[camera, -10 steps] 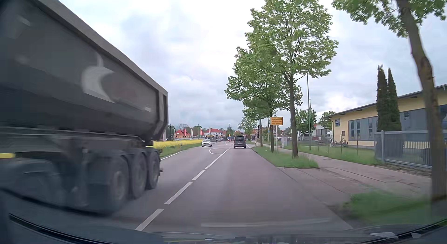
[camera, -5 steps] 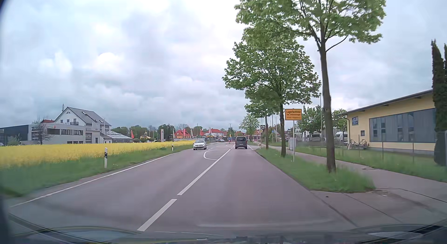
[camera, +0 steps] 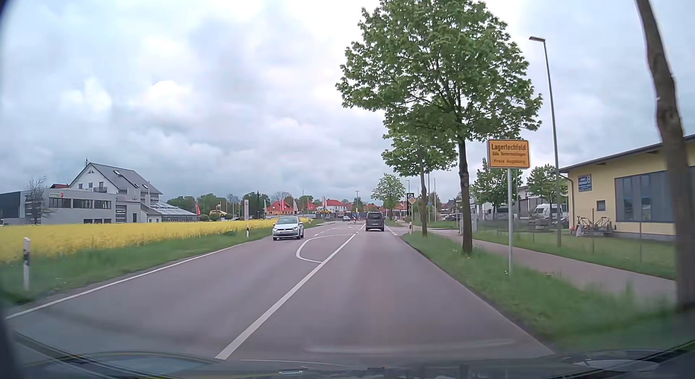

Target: Follow the waypoints while adhering to traffic rules and regulations

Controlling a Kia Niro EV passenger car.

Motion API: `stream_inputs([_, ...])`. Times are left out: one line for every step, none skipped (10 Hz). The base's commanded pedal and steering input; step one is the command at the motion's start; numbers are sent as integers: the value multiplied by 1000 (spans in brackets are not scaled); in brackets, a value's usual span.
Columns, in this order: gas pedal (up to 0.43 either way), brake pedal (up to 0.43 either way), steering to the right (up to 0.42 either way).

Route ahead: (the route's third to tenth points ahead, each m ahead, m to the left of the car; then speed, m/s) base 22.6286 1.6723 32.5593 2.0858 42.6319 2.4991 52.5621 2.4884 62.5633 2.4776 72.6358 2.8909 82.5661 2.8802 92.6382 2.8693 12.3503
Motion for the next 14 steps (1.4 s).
stream_inputs([118, 12, 1])
stream_inputs([130, 12, 1])
stream_inputs([130, 12, 1])
stream_inputs([130, 12, 1])
stream_inputs([138, 12, 2])
stream_inputs([138, 12, 1])
stream_inputs([138, 12, 1])
stream_inputs([138, 12, 1])
stream_inputs([138, 12, 1])
stream_inputs([138, 12, 1])
stream_inputs([138, 12, 1])
stream_inputs([138, 12, 2])
stream_inputs([150, 12, 2])
stream_inputs([150, 12, 1])
